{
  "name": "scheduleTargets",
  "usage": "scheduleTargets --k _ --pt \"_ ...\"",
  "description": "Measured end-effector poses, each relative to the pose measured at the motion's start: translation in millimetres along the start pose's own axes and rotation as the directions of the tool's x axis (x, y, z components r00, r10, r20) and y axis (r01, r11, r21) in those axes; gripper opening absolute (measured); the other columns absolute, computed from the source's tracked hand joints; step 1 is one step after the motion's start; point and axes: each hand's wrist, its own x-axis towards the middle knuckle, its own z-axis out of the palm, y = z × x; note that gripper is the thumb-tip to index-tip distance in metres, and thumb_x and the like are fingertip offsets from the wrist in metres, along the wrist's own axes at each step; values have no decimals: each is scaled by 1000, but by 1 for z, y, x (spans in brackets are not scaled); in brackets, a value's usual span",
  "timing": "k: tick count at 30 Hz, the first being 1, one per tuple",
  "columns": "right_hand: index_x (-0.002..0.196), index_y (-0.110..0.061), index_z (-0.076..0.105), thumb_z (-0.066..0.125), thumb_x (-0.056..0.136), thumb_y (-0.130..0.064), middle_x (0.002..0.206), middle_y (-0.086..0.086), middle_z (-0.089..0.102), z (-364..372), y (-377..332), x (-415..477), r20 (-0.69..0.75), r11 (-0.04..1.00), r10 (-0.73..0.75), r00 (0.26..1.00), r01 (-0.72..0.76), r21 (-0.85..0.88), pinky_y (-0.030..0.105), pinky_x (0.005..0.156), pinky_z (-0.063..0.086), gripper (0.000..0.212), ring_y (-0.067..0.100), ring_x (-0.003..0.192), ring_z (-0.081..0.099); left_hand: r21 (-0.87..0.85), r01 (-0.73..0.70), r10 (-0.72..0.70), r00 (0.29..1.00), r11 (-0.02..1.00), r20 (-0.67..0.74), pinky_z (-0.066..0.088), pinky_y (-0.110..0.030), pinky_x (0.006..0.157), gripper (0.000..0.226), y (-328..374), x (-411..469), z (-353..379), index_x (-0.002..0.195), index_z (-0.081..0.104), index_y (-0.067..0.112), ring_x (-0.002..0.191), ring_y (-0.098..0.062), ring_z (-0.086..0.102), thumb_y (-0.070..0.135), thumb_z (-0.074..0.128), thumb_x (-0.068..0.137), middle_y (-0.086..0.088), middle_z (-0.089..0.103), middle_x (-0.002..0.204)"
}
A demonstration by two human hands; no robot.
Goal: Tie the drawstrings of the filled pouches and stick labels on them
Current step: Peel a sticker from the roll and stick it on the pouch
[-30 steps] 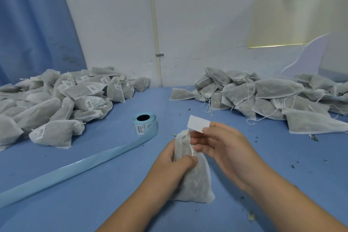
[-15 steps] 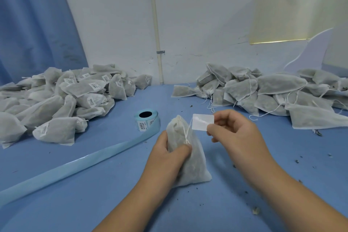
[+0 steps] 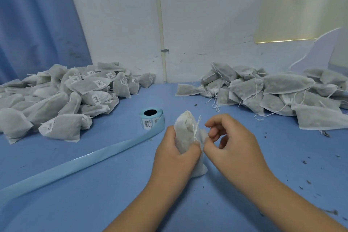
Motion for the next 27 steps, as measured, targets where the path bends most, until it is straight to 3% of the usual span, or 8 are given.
scheduleTargets --k 2,8,15,17,20,23,25,27 --pt "89 -30 58 69 74 -1 75 -12 58 1 -1 -1 22 999 8 1000 -9 41 10 66 40 34 0 69 54 12 -36 36 999 999 7 39 -8 53 17 -1 -1 0 81 51 30 60 5 53 26 68 82 25 60 70" --pt "91 -29 60 66 75 4 77 -11 61 1 1 3 115 982 79 990 -97 162 14 62 43 37 2 66 55 46 -98 97 995 994 30 42 -9 60 18 0 0 0 91 56 32 75 4 60 30 71 81 18 66 87" --pt "92 -29 60 64 74 6 76 -9 65 3 3 5 141 981 91 986 -113 155 21 64 48 39 8 69 59 88 -180 169 978 980 123 48 -18 73 30 2 -3 -1 102 56 38 88 1 62 26 70 78 13 66 98" --pt "92 -29 61 66 75 4 77 -8 66 3 4 5 140 982 94 986 -115 151 21 65 48 38 8 69 60 83 -250 236 961 965 147 52 -23 72 36 8 -5 -1 100 57 45 88 1 65 20 68 76 18 68 95" --pt "92 -31 62 66 75 4 78 -11 67 4 4 5 145 982 104 984 -125 144 17 65 48 38 6 67 60 84 -414 393 899 906 194 49 -7 62 76 20 -6 -2 94 50 74 80 14 63 1 63 75 41 64 89" --pt "95 -32 64 66 76 3 78 -13 68 3 4 5 171 982 110 979 -133 131 16 67 50 40 5 70 63 96 -477 451 869 874 204 42 2 60 90 21 -4 -2 96 47 78 81 23 59 -9 59 76 50 58 90" --pt "94 -34 65 68 77 4 79 -12 70 1 4 5 196 981 100 976 -129 142 17 69 51 42 5 72 65 88 -454 430 879 887 206 47 -4 56 82 15 -3 -1 95 49 73 79 19 61 -7 53 78 47 60 90" --pt "93 -38 64 69 77 5 79 -11 71 0 4 5 219 979 92 971 -129 160 16 72 51 46 4 74 66 91 -399 375 904 912 206 55 -25 57 66 9 0 0 89 52 65 73 7 64 0 50 79 35 65 87"
